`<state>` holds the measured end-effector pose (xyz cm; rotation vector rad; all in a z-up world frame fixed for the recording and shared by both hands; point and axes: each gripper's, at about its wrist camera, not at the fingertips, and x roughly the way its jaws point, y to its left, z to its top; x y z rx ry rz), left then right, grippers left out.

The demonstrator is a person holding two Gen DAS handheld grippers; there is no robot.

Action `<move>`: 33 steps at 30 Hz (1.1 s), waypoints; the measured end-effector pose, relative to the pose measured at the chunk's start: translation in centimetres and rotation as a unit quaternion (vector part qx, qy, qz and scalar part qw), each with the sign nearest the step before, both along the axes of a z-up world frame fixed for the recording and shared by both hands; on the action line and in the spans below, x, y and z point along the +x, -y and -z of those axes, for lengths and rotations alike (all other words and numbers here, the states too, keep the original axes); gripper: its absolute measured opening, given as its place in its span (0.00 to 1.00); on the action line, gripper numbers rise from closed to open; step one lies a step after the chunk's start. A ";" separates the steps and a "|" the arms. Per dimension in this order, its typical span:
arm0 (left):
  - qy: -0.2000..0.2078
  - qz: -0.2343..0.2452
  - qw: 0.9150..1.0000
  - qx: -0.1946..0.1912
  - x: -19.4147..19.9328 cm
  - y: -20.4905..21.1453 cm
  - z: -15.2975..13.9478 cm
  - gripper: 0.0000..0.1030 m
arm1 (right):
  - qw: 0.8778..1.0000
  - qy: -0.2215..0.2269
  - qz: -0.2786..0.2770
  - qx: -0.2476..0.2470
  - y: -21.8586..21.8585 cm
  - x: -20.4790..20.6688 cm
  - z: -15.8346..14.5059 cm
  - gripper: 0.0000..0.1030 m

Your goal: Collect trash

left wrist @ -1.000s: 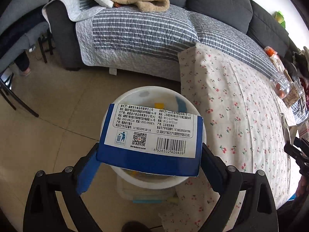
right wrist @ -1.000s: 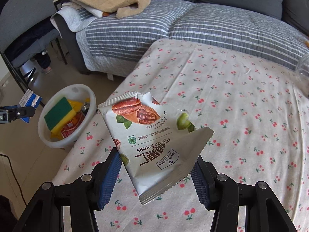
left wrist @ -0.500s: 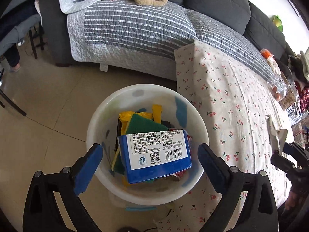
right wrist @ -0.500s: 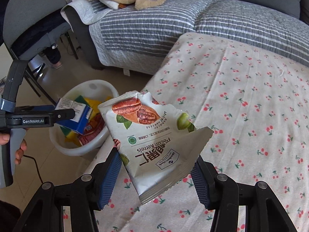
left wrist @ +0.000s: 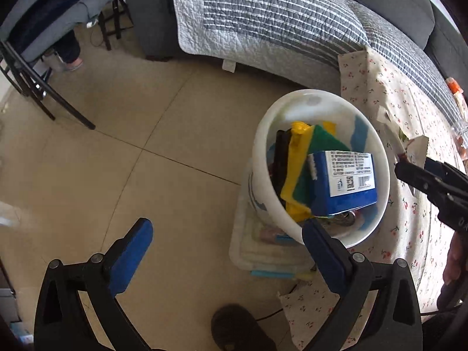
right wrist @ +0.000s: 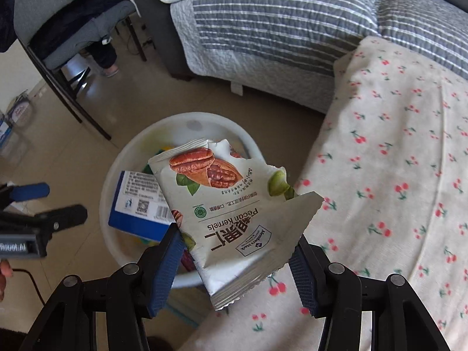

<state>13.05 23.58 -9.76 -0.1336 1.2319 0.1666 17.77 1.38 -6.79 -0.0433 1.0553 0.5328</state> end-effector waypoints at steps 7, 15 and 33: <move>0.004 -0.005 1.000 0.018 0.2 -1.3 0.1 1.00 | 0.998 -0.051 -0.027 -0.008 -4.2 3.8 1.2 0.62; 0.026 0.008 0.999 0.017 0.0 0.3 -1.3 1.00 | 0.998 -0.065 -0.001 0.020 -3.7 4.6 0.9 0.88; 0.163 0.069 0.983 0.044 -10.3 13.6 -11.3 1.00 | 0.978 0.083 0.172 -0.081 11.9 -13.3 -8.2 1.00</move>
